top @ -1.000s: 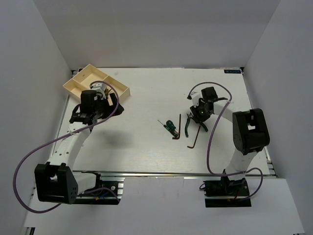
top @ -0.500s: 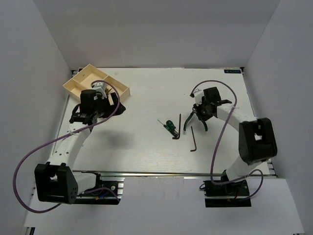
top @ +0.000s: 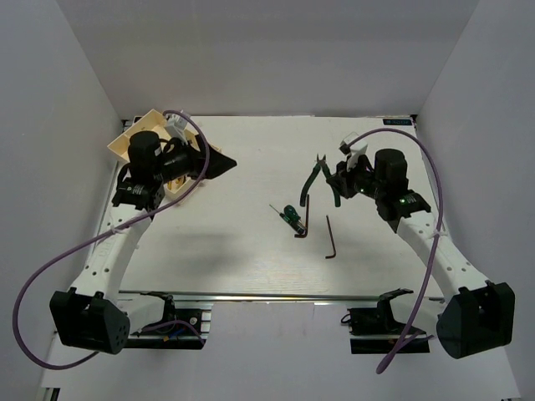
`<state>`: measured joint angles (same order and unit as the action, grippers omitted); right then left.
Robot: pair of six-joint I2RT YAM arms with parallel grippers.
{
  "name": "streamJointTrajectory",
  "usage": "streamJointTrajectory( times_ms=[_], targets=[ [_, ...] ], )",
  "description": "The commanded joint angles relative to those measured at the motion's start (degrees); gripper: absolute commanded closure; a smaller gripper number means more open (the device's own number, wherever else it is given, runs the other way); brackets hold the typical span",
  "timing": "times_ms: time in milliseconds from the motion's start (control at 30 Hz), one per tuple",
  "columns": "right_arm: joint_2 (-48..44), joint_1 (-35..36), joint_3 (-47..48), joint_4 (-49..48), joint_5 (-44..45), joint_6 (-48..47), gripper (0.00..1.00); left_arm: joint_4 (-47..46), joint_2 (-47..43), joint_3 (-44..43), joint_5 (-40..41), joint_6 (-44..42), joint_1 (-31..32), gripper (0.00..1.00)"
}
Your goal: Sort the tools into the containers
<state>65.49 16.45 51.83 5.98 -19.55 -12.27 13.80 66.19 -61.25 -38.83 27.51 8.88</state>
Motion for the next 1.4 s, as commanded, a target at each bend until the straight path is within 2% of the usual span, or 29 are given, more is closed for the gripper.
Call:
streamJointTrajectory(
  times_ms=[0, 367, 467, 633, 900, 1100, 1133, 1167, 1233, 1267, 1300, 1333, 1367],
  targets=[
    [-2.21, 0.95, -0.77, -5.36, -7.25, 3.57, 1.00, -4.56, 1.39, -2.64, -5.73, 5.01, 2.36, 0.17],
    [1.12, 3.50, 1.07, -11.69, -8.67, 8.40, 1.00, -11.25, 14.48, -6.41, -0.48, 8.26, 15.97, 0.19],
    [2.53, 4.20, 2.22, -12.83, -7.70, 9.28, 1.00, -11.43, 15.19, -7.73, 2.95, 8.00, 17.13, 0.18],
    [6.65, 5.08, 5.11, -13.71, -7.52, 11.21, 1.00, -11.69, 21.15, -12.13, 4.37, 7.74, 21.61, 0.22],
    [10.17, 6.23, 9.07, -14.33, -5.68, 11.75, 1.00, -6.51, 26.17, -17.49, 13.67, 3.35, 25.83, 0.25],
    [11.67, 6.58, 10.92, -14.42, -5.06, 13.15, 1.00, -2.12, 30.04, -21.18, 19.58, 1.06, 28.56, 0.34],
    [11.76, 6.84, 10.92, -14.33, -4.88, 13.15, 1.00, -2.29, 30.31, -21.27, 20.28, 1.06, 28.56, 0.37],
    [11.85, 6.84, 10.83, -14.33, -4.62, 13.15, 1.00, -2.46, 30.40, -21.45, 20.81, 0.97, 29.08, 0.47],
    [12.11, 7.19, 10.92, -14.33, -4.53, 13.15, 1.00, -2.46, 30.49, -21.54, 21.86, 0.88, 29.08, 0.60],
    [12.11, 7.11, 10.75, -14.33, -4.53, 13.33, 1.00, -2.38, 30.49, -21.54, 22.04, 0.79, 29.61, 0.73],
    [12.20, 7.19, 10.57, -14.41, -4.44, 13.33, 1.00, -2.46, 30.49, -21.54, 22.30, 0.62, 29.61, 0.81],
    [12.20, 7.20, 10.48, -14.50, -4.18, 13.41, 0.98, -2.55, 30.31, -21.45, 23.09, 0.62, 29.61, 0.88],
    [12.29, 7.28, 10.48, -14.50, -3.92, 13.59, 0.92, -2.90, 30.14, -21.19, 23.36, 0.44, 29.61, 1.00]
  ],
)
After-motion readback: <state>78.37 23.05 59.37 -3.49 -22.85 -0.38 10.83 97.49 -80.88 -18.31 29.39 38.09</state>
